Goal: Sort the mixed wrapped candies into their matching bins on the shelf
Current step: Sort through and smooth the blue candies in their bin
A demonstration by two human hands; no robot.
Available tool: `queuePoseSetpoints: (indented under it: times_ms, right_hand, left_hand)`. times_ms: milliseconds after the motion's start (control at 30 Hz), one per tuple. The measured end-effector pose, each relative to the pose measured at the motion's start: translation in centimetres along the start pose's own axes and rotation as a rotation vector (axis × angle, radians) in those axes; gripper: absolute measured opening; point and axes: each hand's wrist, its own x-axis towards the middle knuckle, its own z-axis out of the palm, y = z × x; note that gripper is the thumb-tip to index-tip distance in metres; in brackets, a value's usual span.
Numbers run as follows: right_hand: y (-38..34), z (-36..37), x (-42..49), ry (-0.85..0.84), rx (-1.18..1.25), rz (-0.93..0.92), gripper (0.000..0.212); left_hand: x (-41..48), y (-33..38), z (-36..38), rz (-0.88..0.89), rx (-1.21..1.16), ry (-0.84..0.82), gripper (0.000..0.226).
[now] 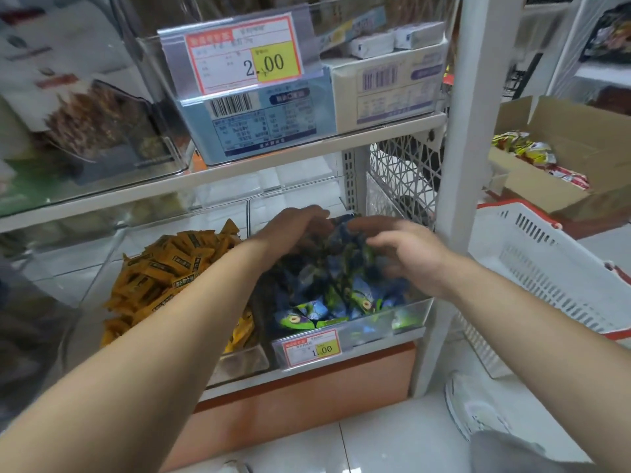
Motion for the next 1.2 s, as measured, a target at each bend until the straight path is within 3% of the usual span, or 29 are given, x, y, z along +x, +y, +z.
queuePoseSetpoints:
  times_ms: [67,133,200,300,400,567,633,733,933,1067,1133,1200]
  right_hand:
    - [-0.4,-0.2,-0.9,-0.062,-0.306,-0.141,0.038]
    - [-0.4,-0.2,-1.9,-0.093,-0.599,-0.226,0.043]
    - [0.2,0.0,-2.8,-0.081,-0.884,-0.281,0.044]
    - [1.4,0.4,-4.6,-0.084,-1.17,-0.277,0.024]
    - [2.9,0.3,-6.5,-0.129,-1.277,-0.284,0.029]
    - [5.3,-0.2,-7.7,-0.093,-1.419,-0.475,0.036]
    - [6.0,-0.5,-7.7,-0.086,-1.444,-0.53,0.035]
    - [6.5,-0.8,-7.5,-0.08,-1.456,-0.568,0.034]
    - [6.6,-0.8,-7.4,-0.076,-1.478,-0.571,0.031]
    - [6.3,-0.5,-7.6,-0.051,-1.523,-0.564,0.029]
    - [5.6,-0.1,-7.5,-0.066,-1.529,-0.508,0.038]
    - [4.7,0.3,-7.1,-0.058,-1.459,-0.411,0.061]
  left_hand:
    - [0.2,0.2,0.3,0.101,0.316,0.112,0.03]
    - [0.4,0.2,1.2,0.189,0.44,0.139,0.02]
    - [0.2,0.2,2.5,0.289,0.474,0.053,0.013]
    - [0.4,0.0,5.0,0.415,0.579,-0.123,0.015]
    - [0.8,-0.6,7.0,0.415,0.587,-0.255,0.021]
    - [2.5,-1.3,7.5,0.276,0.939,-0.487,0.068]
    - [2.8,-1.9,6.6,0.279,1.106,-0.476,0.075]
    - [3.1,-2.6,4.5,0.332,1.267,-0.386,0.067]
    - [3.6,-1.9,0.7,0.266,1.231,-0.328,0.057]
    - [3.6,-2.4,0.5,0.163,1.275,-0.267,0.073]
    - [3.6,-2.8,1.7,0.052,1.304,-0.288,0.086]
    - [3.5,-2.8,2.7,-0.049,1.222,-0.295,0.094]
